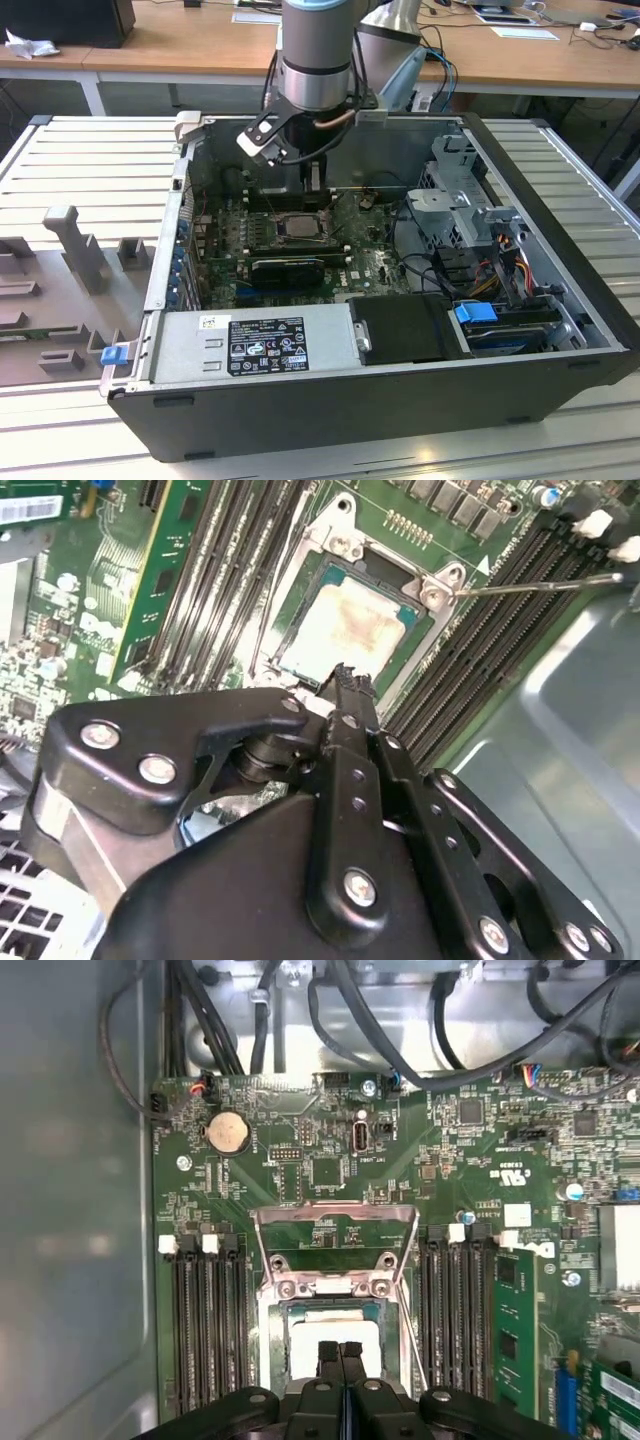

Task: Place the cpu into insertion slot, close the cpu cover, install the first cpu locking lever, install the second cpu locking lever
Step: 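Close the cpu cover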

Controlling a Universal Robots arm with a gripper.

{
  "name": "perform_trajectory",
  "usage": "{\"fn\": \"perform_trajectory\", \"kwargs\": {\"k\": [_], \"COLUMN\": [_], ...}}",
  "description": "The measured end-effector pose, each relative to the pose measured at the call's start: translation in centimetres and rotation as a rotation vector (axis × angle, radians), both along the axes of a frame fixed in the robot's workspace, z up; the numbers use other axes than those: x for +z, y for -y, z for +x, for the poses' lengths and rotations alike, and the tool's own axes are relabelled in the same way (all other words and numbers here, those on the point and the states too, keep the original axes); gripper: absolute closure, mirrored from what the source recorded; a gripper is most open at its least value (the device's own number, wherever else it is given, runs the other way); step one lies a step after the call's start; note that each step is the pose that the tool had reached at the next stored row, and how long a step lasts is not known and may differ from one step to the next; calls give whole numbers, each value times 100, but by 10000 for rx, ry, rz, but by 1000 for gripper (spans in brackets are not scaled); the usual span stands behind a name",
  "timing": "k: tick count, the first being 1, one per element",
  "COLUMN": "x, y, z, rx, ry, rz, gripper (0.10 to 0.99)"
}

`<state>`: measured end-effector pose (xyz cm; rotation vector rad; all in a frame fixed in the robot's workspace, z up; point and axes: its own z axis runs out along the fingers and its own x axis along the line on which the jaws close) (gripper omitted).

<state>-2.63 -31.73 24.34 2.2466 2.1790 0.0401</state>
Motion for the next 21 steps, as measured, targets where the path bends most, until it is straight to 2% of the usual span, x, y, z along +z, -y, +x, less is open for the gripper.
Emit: {"fn": "perform_trajectory", "kwargs": {"k": [6, 8, 14, 16, 17, 19, 21], "x": [139, 265, 454, 469, 469, 470, 470], "y": [0, 0, 0, 0, 0, 0, 0], "z": [0, 0, 0, 4, 24, 77, 143], "rx": [0, 0, 1, 4, 2, -1, 0], "ry": [0, 0, -1, -1, -21, -61, -78], "rz": [1, 0, -4, -2, -2, -4, -4], "gripper": [980, 980, 980, 980, 980, 980, 980]}}
